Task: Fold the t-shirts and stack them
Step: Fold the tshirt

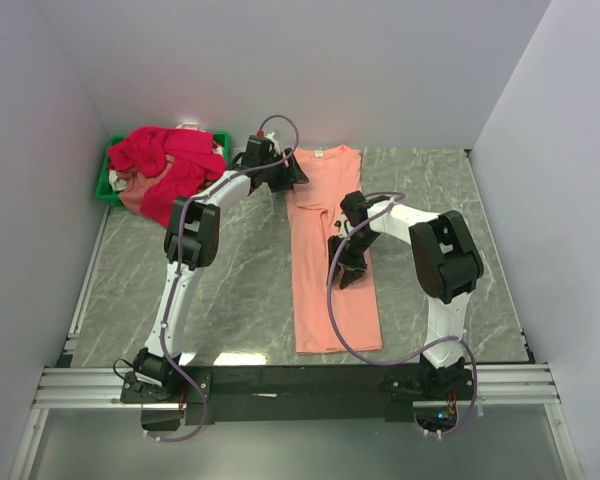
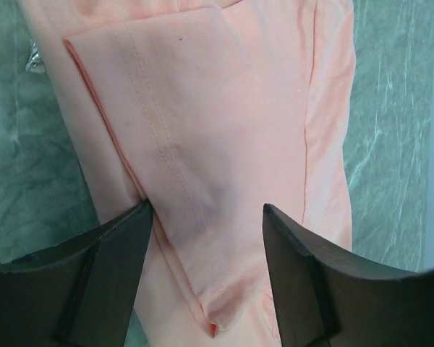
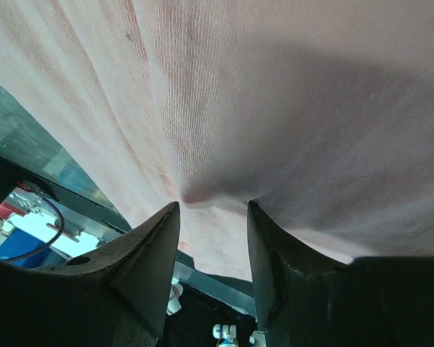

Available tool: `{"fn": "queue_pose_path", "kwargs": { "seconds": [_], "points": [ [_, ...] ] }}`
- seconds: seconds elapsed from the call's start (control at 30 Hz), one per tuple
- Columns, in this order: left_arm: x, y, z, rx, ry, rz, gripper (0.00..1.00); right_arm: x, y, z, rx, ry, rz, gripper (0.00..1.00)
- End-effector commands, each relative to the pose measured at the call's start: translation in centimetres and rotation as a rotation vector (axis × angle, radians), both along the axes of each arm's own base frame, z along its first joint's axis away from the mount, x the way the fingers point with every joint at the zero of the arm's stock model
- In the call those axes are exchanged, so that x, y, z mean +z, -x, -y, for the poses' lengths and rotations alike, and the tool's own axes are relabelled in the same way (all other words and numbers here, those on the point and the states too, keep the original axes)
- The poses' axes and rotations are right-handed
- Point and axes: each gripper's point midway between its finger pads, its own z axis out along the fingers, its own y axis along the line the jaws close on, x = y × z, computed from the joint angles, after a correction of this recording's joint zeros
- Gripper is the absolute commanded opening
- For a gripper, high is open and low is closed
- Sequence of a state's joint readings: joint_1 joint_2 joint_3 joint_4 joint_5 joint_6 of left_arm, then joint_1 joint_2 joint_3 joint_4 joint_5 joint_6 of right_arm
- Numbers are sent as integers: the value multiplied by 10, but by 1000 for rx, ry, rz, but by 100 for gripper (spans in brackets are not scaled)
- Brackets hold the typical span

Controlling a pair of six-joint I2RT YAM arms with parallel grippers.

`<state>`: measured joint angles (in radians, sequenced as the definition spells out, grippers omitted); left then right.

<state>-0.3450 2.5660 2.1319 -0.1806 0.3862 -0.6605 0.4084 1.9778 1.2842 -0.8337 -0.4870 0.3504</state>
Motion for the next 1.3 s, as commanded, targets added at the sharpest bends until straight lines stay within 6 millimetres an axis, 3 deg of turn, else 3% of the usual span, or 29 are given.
{"fn": "queue_pose_path", "kwargs": {
  "seconds": [0.0,0.17,0.27,0.4,0.53,0.57,0.7,0.77,0.83,0.87,0.93,0.97,1.03,1.07,1.13,1.17,1.27],
  "points": [
    [-37,-4,-14,-7,-62,-11,70,-8,-12,-5,20,18,41,50],
    [-14,-10,-8,-24,-30,42,71,0,-16,-6,35,32,64,50],
    [17,-15,-7,-21,-18,105,73,15,-21,-5,39,37,102,51],
    [74,-19,-9,-17,-7,205,74,40,-26,0,45,52,169,52],
    [120,-14,-13,-8,-6,268,75,54,-16,16,47,97,204,53],
    [144,-11,-16,1,-4,300,75,56,-11,19,48,110,203,53],
    [172,10,-33,34,-50,330,75,57,14,43,35,189,188,53],
    [182,30,-42,43,-79,314,75,55,30,54,16,227,163,53],
    [176,48,-50,55,-122,274,74,52,44,64,2,269,128,53],
    [171,69,-50,38,-148,255,75,49,53,70,1,287,110,53],
    [160,91,-51,37,-194,228,75,47,63,78,-10,316,87,53],
    [147,117,-48,7,-221,192,75,46,69,82,-11,327,89,53],
    [132,142,-45,-13,-253,147,74,46,75,85,-19,334,86,53],
    [118,168,-40,-37,-266,94,74,45,80,86,-21,330,76,53],
    [114,197,-31,-54,-256,56,73,42,90,88,-29,327,53,53],
    [95,216,-32,-66,-275,8,73,40,94,88,-31,322,43,53],
    [74,258,-24,-102,-292,-50,73,37,103,91,-29,318,31,53]
  ]
}}
